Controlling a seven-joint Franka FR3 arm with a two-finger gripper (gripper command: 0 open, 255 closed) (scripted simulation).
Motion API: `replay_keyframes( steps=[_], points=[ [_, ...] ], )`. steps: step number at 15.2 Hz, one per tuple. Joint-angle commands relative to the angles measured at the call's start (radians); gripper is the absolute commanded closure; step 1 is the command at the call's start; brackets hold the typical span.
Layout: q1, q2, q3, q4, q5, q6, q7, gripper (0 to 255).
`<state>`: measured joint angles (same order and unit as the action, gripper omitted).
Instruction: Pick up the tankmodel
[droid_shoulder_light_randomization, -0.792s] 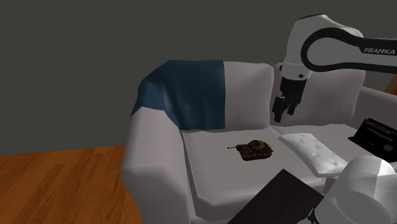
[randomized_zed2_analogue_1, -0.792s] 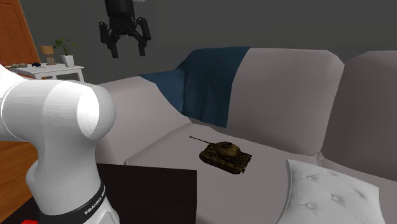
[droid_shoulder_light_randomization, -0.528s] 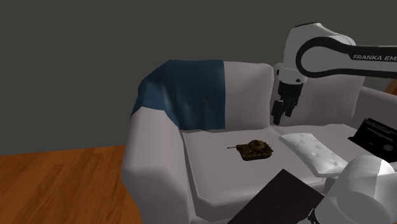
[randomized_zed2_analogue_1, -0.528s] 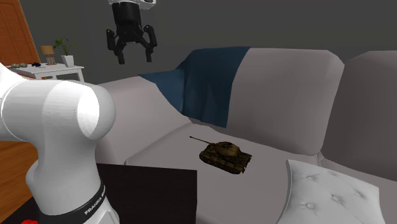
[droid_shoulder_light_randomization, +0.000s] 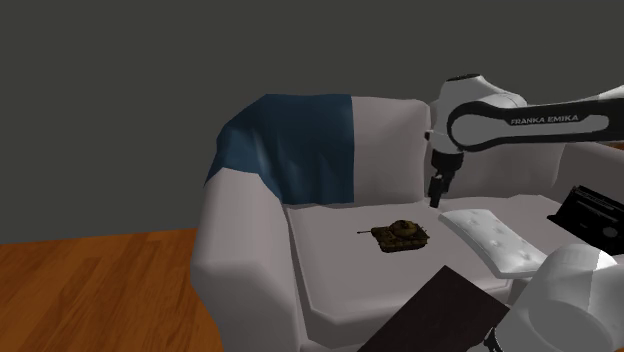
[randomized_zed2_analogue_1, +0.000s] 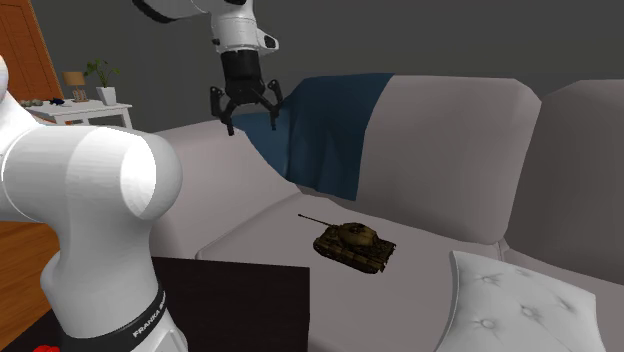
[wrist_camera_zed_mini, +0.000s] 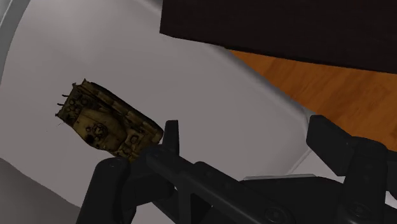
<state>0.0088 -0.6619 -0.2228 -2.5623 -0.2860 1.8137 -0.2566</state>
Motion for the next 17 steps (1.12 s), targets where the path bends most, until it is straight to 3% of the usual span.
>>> replay_keyframes(
  steps=[1, 10, 17],
  points=[
    [0.000, 0.054, -0.038, -0.017, -0.036, 0.074, -0.060, 0],
    [0.008, 0.371, -0.193, 0.013, -0.138, 0.383, -0.319, 0],
    [0.012, 0.683, -0.264, 0.116, -0.109, 0.612, -0.542, 0]
  ],
)
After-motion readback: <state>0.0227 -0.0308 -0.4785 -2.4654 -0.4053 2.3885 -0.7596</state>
